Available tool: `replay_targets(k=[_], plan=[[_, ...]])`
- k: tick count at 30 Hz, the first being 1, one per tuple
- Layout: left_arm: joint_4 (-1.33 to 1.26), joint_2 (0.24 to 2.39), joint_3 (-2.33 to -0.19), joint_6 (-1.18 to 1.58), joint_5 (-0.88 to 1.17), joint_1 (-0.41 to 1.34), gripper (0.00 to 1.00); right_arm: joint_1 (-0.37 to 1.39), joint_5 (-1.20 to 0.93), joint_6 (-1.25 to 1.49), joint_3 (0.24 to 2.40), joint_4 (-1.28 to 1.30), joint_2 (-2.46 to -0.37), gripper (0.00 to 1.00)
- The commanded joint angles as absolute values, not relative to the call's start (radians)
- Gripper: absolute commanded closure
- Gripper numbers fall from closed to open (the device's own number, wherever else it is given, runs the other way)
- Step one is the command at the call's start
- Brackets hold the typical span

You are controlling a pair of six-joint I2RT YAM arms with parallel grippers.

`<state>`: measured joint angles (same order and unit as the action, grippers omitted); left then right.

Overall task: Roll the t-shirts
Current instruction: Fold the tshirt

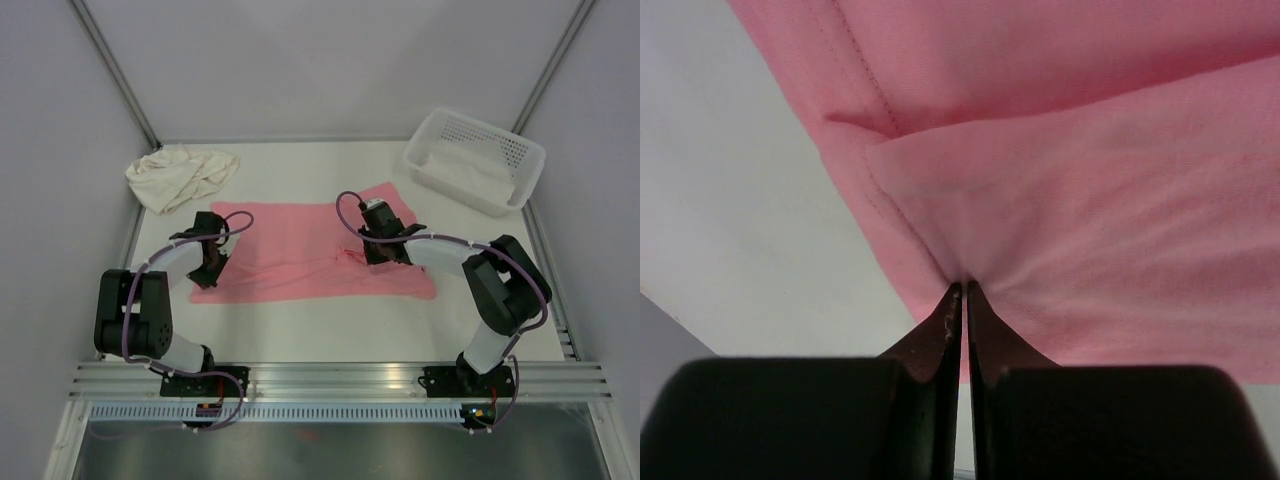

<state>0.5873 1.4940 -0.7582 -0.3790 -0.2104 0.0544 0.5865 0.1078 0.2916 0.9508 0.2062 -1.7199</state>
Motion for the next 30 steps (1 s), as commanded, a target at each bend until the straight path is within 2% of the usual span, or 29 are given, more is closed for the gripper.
replay_targets(k=[1,15,22,23,26,30], plan=[[0.52,1.535,-0.753,-0.357,-0.238,0.052,0.91,0.588,0.167,0.281,1.017,0.215,-1.735,1.0],[0.503,1.542,-0.752,-0.376,-0.262,0.052,0.91,0.588,0.175,0.21,1.267,0.261,-1.911,1.0],[0.505,1.537,-0.755,-0.377,-0.262,0.052,0.91,0.571,0.175,0.172,1.382,0.325,-1.934,0.99],[0.505,1.532,-0.758,-0.376,-0.264,0.052,0.91,0.565,0.175,0.17,1.375,0.33,-1.907,0.96],[0.52,1.491,-0.773,-0.376,-0.264,0.052,0.89,0.526,0.15,0.181,1.261,0.293,-1.792,0.77],[0.569,1.393,-0.836,-0.382,-0.171,0.055,0.77,0.393,0.068,0.216,1.132,0.27,-1.675,0.72]])
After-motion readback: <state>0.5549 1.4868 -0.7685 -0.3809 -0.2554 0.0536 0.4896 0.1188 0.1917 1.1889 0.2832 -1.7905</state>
